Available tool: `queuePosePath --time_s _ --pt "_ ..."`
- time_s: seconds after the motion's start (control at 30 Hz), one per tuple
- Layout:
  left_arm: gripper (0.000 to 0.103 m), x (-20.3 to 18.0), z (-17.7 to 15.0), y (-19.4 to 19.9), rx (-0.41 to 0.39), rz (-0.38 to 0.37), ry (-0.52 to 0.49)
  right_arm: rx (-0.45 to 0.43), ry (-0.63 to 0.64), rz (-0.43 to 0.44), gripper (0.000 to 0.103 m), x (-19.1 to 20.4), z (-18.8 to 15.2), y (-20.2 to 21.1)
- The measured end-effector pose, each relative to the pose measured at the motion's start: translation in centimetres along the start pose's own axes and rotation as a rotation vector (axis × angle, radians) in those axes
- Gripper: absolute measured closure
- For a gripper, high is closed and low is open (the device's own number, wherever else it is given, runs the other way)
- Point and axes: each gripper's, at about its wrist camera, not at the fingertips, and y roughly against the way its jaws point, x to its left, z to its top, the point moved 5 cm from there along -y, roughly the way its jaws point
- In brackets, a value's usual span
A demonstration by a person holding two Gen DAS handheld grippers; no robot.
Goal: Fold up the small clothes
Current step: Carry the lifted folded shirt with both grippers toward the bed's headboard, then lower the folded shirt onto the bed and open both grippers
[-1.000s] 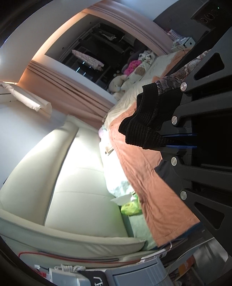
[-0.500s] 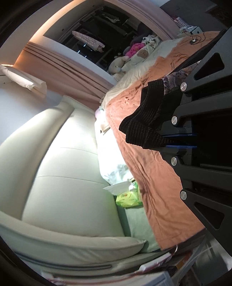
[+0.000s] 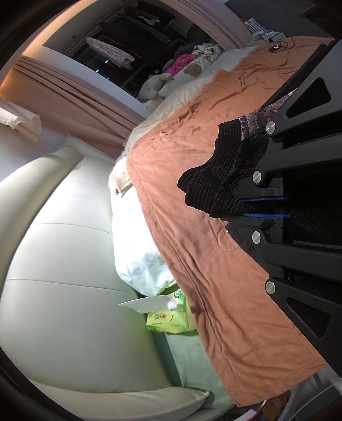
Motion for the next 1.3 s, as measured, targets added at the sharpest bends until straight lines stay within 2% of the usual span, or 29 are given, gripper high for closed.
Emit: queuePosePath --time_s 0.3,0.57,0.63,0.67,0.7,0.73,0.77,0.8,0.83,0.93,1.07,1.3 --pt "0.097 0.5 -1.0 -5.7 0.068 0.044 -0.02 0.035 -0.066 -0.03 0.091 -2.1 0.7 -3.4" --pt "0.097 0.0 -1.6 -9.6 0.096 0.094 -0.062 0.062 -0.164 -0.1 0.091 -4.7 1.1 -6.7" --pt "0.095 0.4 -2.0 -10.9 0.142 0.121 -0.051 0.102 -0.187 -0.135 0.085 -5.2 0.7 -7.8" --pt "0.093 0.6 -2.2 -11.2 0.16 0.13 -0.044 0.138 -0.203 -0.162 0.073 -5.8 0.3 -8.3" --pt "0.086 0.8 -2.4 -11.4 0.172 0.141 -0.041 0.176 -0.226 -0.178 0.067 -6.2 0.0 -9.0" --pt "0.074 1.0 -2.6 -11.2 0.172 0.156 -0.044 0.209 -0.261 -0.177 0.053 -6.7 -0.4 -9.5" --pt "0.064 1.3 -2.6 -10.6 0.161 0.172 -0.05 0.215 -0.28 -0.174 0.047 -7.0 -0.6 -9.5" --pt "0.046 1.7 -2.6 -10.1 0.149 0.179 -0.049 0.211 -0.291 -0.173 0.045 -7.1 -0.7 -9.2" --pt "0.042 2.1 -2.5 -9.4 0.129 0.183 -0.043 0.208 -0.293 -0.176 0.04 -7.2 -0.9 -8.8" --pt "0.042 3.7 -2.5 -7.3 0.111 0.183 -0.015 0.213 -0.301 -0.169 0.04 -7.1 -1.3 -8.0" --pt "0.042 5.6 -3.6 -4.9 0.122 0.225 -0.009 0.203 -0.287 -0.155 0.04 -6.5 -1.4 -6.9" --pt "0.041 5.5 -6.3 -0.1 0.127 0.232 -0.008 0.184 -0.271 -0.159 0.04 -5.6 -2.3 -3.5"
